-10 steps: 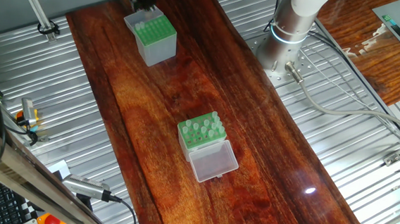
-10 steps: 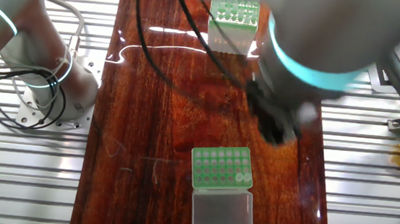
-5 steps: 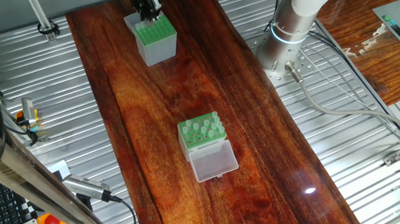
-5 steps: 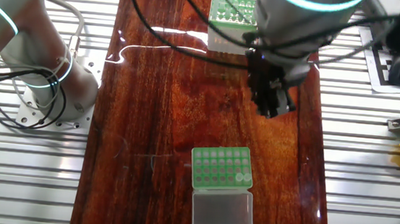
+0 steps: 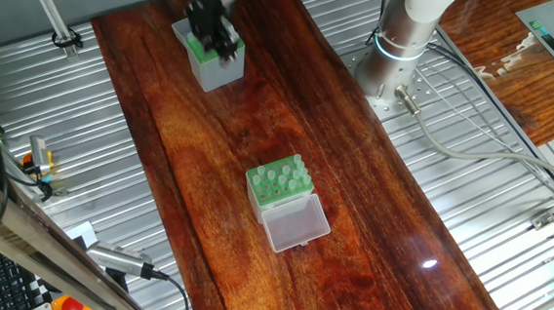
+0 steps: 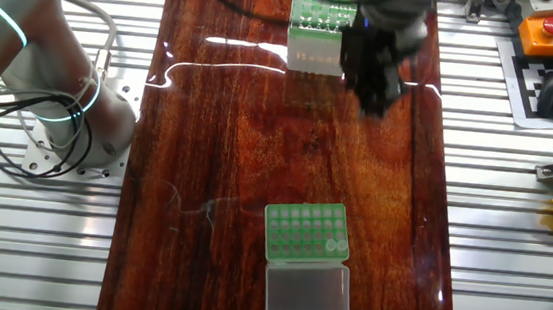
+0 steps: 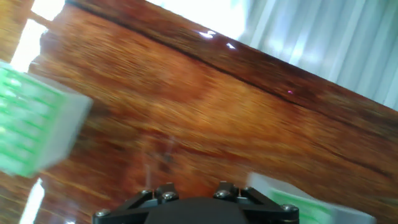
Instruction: Transfer all large pipette tips from one holder to another
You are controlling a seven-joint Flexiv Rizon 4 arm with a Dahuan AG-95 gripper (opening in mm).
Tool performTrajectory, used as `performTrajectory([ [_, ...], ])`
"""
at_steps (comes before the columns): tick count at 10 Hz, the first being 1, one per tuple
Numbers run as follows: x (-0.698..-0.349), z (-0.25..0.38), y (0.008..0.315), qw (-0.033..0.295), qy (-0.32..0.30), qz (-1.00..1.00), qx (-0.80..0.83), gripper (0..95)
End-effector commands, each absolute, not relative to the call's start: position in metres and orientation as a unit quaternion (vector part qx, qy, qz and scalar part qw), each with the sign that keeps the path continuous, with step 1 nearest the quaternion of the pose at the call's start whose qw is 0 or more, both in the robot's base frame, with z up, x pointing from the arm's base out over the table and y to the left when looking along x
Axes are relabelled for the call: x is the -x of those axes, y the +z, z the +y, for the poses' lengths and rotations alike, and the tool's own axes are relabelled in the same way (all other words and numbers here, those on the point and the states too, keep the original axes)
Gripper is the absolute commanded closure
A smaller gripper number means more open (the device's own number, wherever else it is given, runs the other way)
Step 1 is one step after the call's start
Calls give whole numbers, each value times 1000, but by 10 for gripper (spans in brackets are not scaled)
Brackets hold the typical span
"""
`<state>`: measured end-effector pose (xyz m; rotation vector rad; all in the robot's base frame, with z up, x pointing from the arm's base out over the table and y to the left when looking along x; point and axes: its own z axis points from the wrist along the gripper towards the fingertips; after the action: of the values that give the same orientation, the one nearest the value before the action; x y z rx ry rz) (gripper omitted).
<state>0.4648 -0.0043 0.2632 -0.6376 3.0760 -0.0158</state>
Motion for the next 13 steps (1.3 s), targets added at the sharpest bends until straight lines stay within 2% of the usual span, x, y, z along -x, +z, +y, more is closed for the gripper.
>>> performTrajectory([
  [1, -464, 6, 262, 2, 0, 974, 225, 760],
  [4, -464, 6, 262, 9, 18, 968, 251, 760],
  [6, -470, 29, 260, 11, 39, 971, 234, 760],
  [7, -475, 69, 257, 8, 35, 978, 204, 570],
  [8, -475, 90, 256, 5, 30, 982, 185, 570],
  [9, -475, 106, 256, 2, 18, 985, 170, 760],
  [13, -474, 105, 257, -3, 10, 972, 233, 760],
])
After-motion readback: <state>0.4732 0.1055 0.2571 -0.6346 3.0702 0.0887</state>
